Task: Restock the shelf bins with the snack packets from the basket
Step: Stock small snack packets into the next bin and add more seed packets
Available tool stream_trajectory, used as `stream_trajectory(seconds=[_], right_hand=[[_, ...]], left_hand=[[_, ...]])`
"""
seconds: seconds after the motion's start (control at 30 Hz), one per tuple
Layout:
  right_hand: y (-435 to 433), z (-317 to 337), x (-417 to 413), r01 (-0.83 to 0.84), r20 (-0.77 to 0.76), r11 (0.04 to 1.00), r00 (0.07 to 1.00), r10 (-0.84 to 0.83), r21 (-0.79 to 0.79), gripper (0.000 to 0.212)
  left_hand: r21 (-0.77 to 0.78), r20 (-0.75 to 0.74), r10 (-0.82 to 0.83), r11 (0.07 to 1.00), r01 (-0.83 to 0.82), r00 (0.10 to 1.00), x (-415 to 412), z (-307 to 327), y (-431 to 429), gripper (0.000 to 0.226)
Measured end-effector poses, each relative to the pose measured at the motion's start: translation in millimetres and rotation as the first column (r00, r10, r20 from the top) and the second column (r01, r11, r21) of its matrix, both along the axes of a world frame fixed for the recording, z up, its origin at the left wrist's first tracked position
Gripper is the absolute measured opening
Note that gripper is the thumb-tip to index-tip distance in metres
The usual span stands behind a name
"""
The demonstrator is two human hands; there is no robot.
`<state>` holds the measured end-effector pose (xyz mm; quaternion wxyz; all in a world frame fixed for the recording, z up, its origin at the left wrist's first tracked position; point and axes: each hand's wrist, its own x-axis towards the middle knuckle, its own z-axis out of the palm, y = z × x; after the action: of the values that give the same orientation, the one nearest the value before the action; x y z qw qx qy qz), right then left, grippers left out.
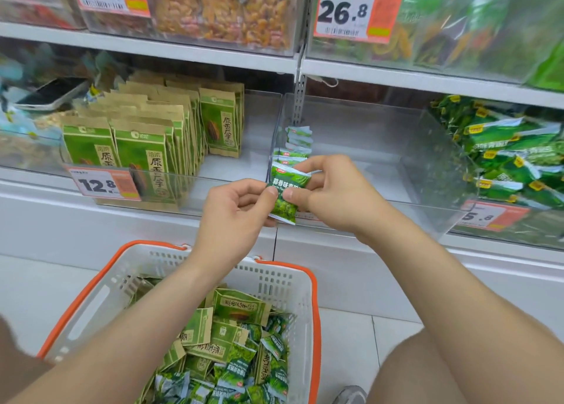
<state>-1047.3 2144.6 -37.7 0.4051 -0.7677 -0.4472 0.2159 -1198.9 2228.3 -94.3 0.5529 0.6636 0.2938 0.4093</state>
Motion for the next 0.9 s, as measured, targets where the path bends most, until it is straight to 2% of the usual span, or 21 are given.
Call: stream_trajectory(seconds=[0.2,0.3,0.37,0.47,0.57,0.67,0.8,0.9], right_hand=[[8.9,3.1,15.8,-0.087,0.158,0.991,0.985,0.071,0.097,0.028],[11.9,8.1,31.2,-0.054,0.272,0.975,0.962,-0.006,0.213,0.027],[16.0,8.0,44.8,0.023,0.324,0.974,0.941,-0.097,0.226,0.026],[22.8,3.9,63.9,0.052,0.358,0.998,0.932,-0.056,0.021,0.033],[29.7,1.5,69.5,-0.033,0.251,0.975,0.964,0.089,-0.221,0.035],[38.8,3.0,69.3,-0.039,0.183,0.949,0.978,0.100,-0.312,0.028],[50.4,5.2,70.9,0.000,0.191,0.908,0.978,0.089,-0.420,0.019],[55.7,8.0,72.8,-0.042,0.069,0.882,0.994,0.084,-0.470,0.022]], left_hand=[[0.221,-0.074,0.052,0.975,-0.034,0.996,9.2,11.2,6.2,0.008],[0.478,-0.130,0.191,0.872,-0.107,0.973,9.2,16.9,12.3,0.011],[0.602,-0.137,0.271,0.787,-0.137,0.953,9.5,13.1,19.7,0.007],[0.700,-0.153,0.346,0.699,-0.145,0.926,11.7,3.9,29.5,0.007],[0.694,-0.162,0.287,0.713,-0.097,0.944,14.9,-1.6,31.9,0.004],[0.656,-0.190,0.250,0.752,-0.067,0.949,16.4,-5.7,33.0,0.012],[0.662,-0.234,0.257,0.749,-0.040,0.938,17.2,-8.4,36.2,0.014],[0.671,-0.254,0.266,0.741,-0.029,0.930,16.4,-9.3,37.6,0.013]])
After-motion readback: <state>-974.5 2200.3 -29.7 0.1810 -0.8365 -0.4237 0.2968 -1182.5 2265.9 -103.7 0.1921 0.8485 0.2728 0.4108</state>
